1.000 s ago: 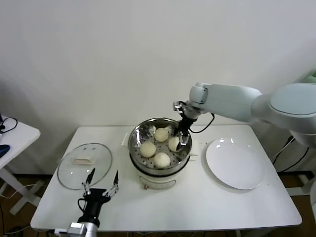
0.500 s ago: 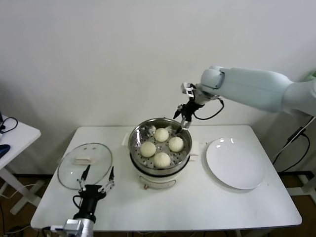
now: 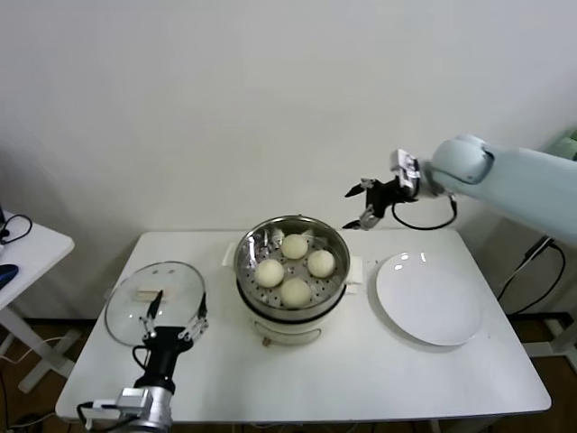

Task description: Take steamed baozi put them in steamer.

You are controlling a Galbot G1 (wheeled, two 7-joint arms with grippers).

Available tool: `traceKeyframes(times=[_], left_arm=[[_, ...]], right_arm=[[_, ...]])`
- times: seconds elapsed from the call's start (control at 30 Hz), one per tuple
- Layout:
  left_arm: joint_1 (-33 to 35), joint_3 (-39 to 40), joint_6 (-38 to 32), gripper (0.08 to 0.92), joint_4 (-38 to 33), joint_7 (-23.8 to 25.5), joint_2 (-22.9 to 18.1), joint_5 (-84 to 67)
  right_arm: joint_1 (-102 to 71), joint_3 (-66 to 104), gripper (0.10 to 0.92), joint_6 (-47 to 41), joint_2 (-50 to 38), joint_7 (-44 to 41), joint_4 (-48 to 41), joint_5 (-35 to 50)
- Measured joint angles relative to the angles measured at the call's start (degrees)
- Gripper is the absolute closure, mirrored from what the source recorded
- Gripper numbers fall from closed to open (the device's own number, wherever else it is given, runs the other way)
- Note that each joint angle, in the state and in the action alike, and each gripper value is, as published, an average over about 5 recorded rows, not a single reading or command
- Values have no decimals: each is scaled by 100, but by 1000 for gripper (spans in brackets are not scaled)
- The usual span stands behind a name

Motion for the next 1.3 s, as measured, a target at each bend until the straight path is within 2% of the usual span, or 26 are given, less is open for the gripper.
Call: traceKeyframes(times=[0.23, 0.5, 0.7, 0.93, 1.3], left_arm=[[-59, 14, -19, 177, 35, 93, -29, 78], [-59, 8, -59, 177, 97, 186, -76, 238], [-46, -38, -83, 177, 156, 211, -90, 325], [-44, -76, -88, 177, 205, 206, -98, 398], [51, -220, -98, 177, 248, 292, -62, 343]], right_arm=[[-1957, 2158, 203, 100, -809, 885, 689, -671], [-4947, 5201, 203, 221, -813, 1706, 1273, -1419], [-6963, 7363, 203, 413, -200, 2028, 1568, -1973], [-8701, 9313, 203, 695, 911, 2277, 1856, -2501], [-10486, 10885, 203, 1072, 2642, 2461, 2415, -3100]])
